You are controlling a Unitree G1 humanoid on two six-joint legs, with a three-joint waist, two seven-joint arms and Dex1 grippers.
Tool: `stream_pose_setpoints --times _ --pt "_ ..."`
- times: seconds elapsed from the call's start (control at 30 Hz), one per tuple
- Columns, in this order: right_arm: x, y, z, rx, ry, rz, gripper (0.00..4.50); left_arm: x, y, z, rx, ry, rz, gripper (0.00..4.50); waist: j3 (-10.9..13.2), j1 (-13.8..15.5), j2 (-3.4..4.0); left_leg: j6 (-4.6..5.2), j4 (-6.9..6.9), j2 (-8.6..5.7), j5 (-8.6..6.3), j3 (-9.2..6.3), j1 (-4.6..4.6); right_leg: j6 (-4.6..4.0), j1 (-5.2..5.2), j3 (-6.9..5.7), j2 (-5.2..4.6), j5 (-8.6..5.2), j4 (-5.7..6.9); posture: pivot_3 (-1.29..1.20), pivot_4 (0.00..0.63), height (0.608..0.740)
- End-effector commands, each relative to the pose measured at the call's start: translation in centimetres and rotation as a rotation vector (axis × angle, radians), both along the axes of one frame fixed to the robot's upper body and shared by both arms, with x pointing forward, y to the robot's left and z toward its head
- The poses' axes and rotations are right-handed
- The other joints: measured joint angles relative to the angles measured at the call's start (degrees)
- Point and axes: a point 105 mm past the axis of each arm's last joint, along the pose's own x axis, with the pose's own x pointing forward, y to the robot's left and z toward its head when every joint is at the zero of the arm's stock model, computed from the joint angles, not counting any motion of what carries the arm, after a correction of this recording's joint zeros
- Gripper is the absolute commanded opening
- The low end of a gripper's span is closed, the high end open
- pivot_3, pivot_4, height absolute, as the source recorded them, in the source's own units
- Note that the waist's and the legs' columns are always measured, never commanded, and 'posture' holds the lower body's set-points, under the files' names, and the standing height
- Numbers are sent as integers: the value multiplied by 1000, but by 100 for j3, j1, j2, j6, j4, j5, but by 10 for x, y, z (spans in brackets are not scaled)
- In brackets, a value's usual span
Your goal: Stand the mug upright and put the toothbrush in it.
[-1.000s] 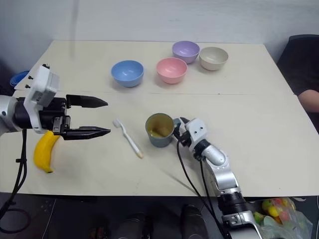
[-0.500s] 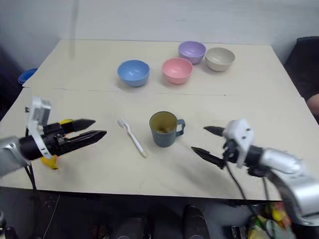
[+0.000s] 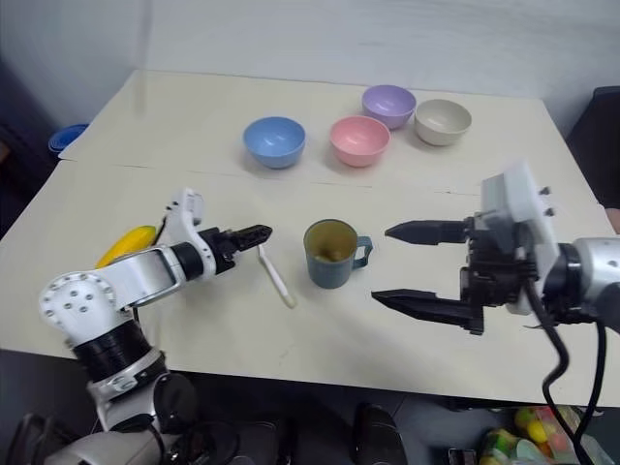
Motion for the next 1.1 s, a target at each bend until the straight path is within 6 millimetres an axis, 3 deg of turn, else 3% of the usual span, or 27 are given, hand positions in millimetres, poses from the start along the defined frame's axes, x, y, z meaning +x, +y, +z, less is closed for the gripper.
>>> stream_pose_setpoints --times 0.03,0.23,0.5,0.6,0.9,1.1 --pt "-1 7 8 20 -60 7 4489 2 2 0 41 42 49 4500 0 10 -1 -3 1 2 2 0 0 0 -1 -3 1 0 3 0 150 740" --pt "1 10 9 42 -72 -15 4489 9 -1 0 83 124 55 4500 0 46 -1 -10 11 -4 11 -1 18 1 17 2 -7 2 15 0 150 740" --pt "-2 14 9 72 -94 -30 4489 12 -21 -19 149 316 -190 4500 -2 72 2 -16 8 -9 13 -4 20 2 18 0 -5 1 18 0 150 740" --pt "-3 16 11 86 -106 -36 4500 13 -18 -22 201 365 -228 3938 -4 66 5 -16 7 -11 14 -4 24 2 21 2 -5 1 17 0 150 740" --pt "-6 19 14 127 -119 -64 4500 26 -16 -20 290 435 -240 1348 -5 93 7 -16 4 -46 16 -5 26 3 29 -1 -4 2 12 0 150 740" --pt "-8 21 12 135 -115 -80 4500 30 -25 -23 294 453 -254 1348 -5 125 7 -17 3 -48 19 -5 26 6 31 0 -7 3 9 0 150 740"
